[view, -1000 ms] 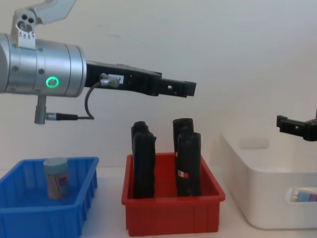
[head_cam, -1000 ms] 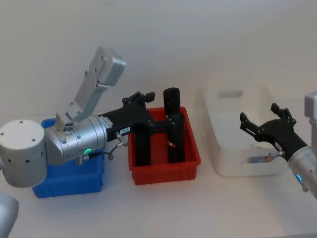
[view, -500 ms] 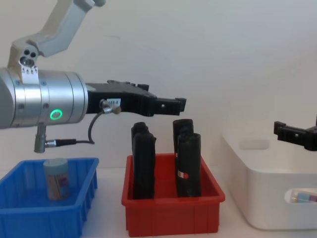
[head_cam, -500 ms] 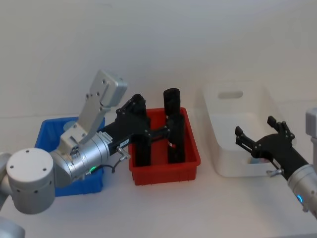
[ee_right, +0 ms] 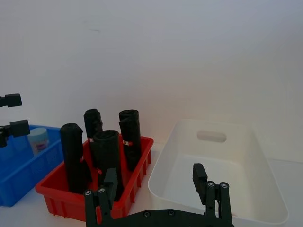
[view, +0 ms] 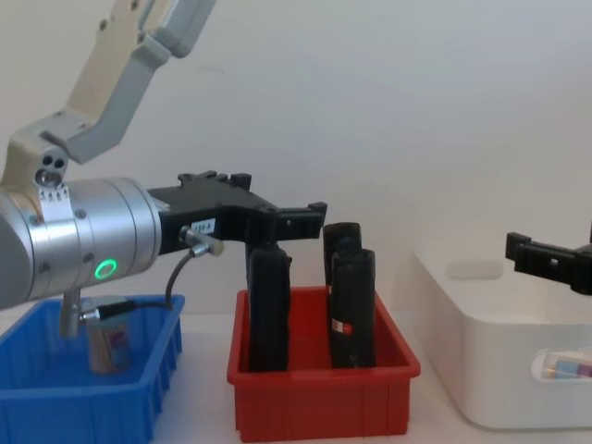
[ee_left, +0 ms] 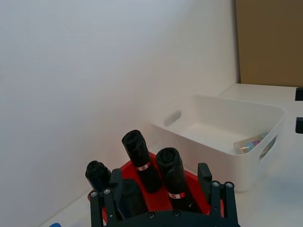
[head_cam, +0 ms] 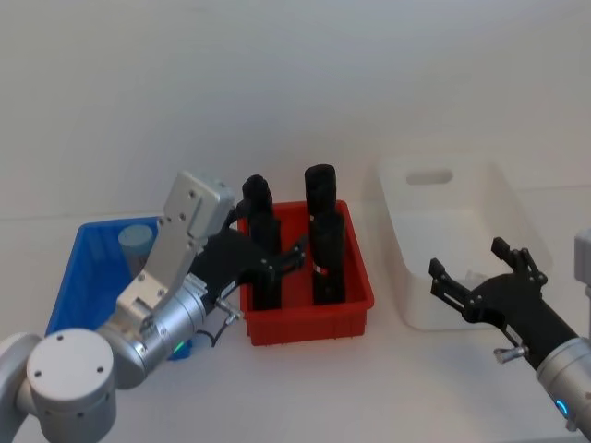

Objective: Pick the cotton swabs from the blue box and place them into the white box.

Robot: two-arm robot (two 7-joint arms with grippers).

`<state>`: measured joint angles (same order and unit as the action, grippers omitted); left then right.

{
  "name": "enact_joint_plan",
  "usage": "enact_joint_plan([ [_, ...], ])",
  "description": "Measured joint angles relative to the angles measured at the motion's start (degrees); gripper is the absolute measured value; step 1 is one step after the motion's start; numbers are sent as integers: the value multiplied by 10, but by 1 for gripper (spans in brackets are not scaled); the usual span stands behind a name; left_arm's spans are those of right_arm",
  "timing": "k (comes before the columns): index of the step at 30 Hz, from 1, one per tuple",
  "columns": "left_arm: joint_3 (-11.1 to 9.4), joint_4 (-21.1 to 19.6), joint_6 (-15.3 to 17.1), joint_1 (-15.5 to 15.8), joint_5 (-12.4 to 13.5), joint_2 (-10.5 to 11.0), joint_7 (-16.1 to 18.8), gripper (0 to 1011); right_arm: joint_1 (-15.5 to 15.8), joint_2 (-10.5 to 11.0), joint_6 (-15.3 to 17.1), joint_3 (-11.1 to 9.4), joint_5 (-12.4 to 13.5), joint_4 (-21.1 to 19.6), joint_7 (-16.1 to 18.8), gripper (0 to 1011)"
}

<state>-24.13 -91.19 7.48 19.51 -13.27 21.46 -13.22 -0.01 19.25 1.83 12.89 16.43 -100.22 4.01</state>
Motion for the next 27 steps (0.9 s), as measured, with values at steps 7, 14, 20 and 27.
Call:
enact_joint_plan([
  [7, -7, -7, -24, -22, 7, 2, 46, 1003, 8, 1, 2, 1, 1, -10, -2, 1002],
  [14, -15, -16, -53, -47, 15, 4, 100, 1003, 9, 1, 2, 1, 1, -10, -2, 1002],
  [20, -19, -20, -64, -57, 18, 4, 121, 1003, 9, 1, 2, 1, 1, -10, -2, 1001],
  [27, -19, -20, -67, -60, 18, 5, 126, 1003, 9, 1, 1, 0, 1, -10, -2, 1001],
])
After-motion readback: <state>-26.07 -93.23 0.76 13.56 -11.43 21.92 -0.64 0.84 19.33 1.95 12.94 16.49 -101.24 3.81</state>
